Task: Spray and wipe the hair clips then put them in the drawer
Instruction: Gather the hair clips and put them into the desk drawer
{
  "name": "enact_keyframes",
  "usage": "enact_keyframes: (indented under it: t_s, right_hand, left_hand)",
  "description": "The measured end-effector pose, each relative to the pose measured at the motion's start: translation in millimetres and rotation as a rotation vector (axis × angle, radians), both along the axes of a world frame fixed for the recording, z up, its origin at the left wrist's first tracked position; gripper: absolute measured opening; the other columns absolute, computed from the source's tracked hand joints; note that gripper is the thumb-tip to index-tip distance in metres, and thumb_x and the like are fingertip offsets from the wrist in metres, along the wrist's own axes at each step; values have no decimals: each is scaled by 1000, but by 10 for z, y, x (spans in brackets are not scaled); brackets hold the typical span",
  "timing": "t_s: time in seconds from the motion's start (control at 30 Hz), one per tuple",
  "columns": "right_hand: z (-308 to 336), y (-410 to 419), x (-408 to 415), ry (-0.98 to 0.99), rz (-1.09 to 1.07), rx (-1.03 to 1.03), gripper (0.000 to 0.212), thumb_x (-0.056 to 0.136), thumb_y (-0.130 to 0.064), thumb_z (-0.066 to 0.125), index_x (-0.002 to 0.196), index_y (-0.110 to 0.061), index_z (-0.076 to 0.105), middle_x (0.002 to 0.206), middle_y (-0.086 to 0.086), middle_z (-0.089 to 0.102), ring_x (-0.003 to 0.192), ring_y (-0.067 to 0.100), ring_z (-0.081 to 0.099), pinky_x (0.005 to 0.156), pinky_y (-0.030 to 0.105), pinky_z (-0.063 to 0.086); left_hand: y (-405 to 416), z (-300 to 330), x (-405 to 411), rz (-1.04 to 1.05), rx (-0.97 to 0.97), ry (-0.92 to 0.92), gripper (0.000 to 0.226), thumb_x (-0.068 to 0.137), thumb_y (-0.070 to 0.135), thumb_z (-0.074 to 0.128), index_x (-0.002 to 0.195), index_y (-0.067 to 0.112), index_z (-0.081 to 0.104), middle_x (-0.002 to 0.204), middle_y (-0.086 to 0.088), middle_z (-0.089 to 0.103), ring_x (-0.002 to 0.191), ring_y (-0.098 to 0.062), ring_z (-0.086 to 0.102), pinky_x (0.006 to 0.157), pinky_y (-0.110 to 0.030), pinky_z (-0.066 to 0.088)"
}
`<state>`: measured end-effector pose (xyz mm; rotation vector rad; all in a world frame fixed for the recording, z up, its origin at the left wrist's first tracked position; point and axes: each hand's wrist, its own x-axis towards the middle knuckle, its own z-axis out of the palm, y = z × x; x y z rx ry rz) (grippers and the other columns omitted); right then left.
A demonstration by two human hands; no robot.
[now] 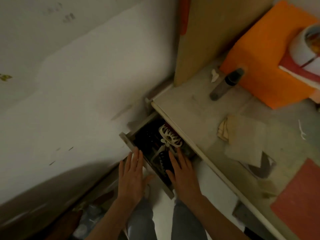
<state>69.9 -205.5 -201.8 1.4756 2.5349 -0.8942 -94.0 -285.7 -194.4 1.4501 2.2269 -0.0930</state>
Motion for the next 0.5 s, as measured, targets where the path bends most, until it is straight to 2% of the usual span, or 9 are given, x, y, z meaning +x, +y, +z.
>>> enact_keyframes:
  t_s: [0.1, 0.17, 0.2, 0.27, 0.3, 0.33, 0.43, 0.5]
  right_hand:
    - [40, -191, -94, -19, -125, 52, 61, 92, -30, 61, 146, -15, 37, 152, 17, 33, 131, 38, 44, 102, 46, 41]
    - [62, -328, -187, -12, -209, 88, 59, 91, -28, 63, 143, -13, 42, 150, 20, 35, 131, 39, 44, 102, 47, 41]
    - [59, -395, -231, -11, -239, 96, 59, 94, -29, 59, 146, -14, 37, 153, 19, 28, 136, 37, 37, 107, 47, 34]
    - [-9, -550, -273, -39, -274, 62, 58, 100, -34, 45, 151, -21, 19, 159, 12, 7, 146, 30, 16, 116, 44, 16]
    - [-45, -634, -276, -60, -298, 53, 58, 102, -37, 39, 151, -24, 12, 160, 8, -1, 148, 26, 8, 118, 42, 8]
    - [-70, -716, -280, -75, -327, 47, 58, 102, -39, 36, 151, -26, 8, 160, 6, -5, 149, 24, 3, 118, 40, 3]
    - [-145, -890, -300, -67, -400, 43, 61, 101, -40, 36, 152, -26, 6, 160, 4, -8, 148, 22, -2, 118, 40, -1]
    - [-191, -931, -308, -87, -414, 66, 61, 101, -35, 41, 152, -25, 10, 160, 4, -5, 149, 22, 2, 118, 41, 2]
  left_hand:
    - [-53, -24, -181, -136, -18, 13, 78, 94, 61, 19, 139, 24, -33, 149, 1, -37, 136, -20, -34, 108, -37, -28]
    - [-62, -7, -302, -218, 6, 20, 75, 98, 52, 27, 143, 21, -24, 151, 0, -31, 137, -23, -29, 111, -40, -22]
    - [-50, 28, -349, -264, 33, 25, 73, 99, 46, 34, 147, 17, -13, 154, -2, -21, 140, -26, -20, 114, -44, -13]
    - [-66, 83, -406, -354, 116, 26, 62, 95, 36, 43, 147, 9, 25, 155, -12, 16, 141, -36, 19, 111, -56, 17]
    - [-80, 74, -429, -390, 153, 48, 58, 92, 34, 39, 142, 5, 39, 150, -14, 32, 135, -38, 35, 105, -58, 28]
    - [-94, 60, -446, -404, 167, 65, 59, 90, 36, 34, 139, 5, 44, 147, -15, 39, 131, -37, 42, 103, -58, 32]
    - [-144, -50, -450, -385, 215, 77, 57, 95, 41, 37, 140, 6, 42, 149, -12, 35, 133, -34, 42, 110, -54, 27]
    - [-155, -153, -418, -339, 249, 63, 61, 100, 44, 19, 139, 5, 45, 148, -13, 39, 132, -34, 44, 108, -53, 28]
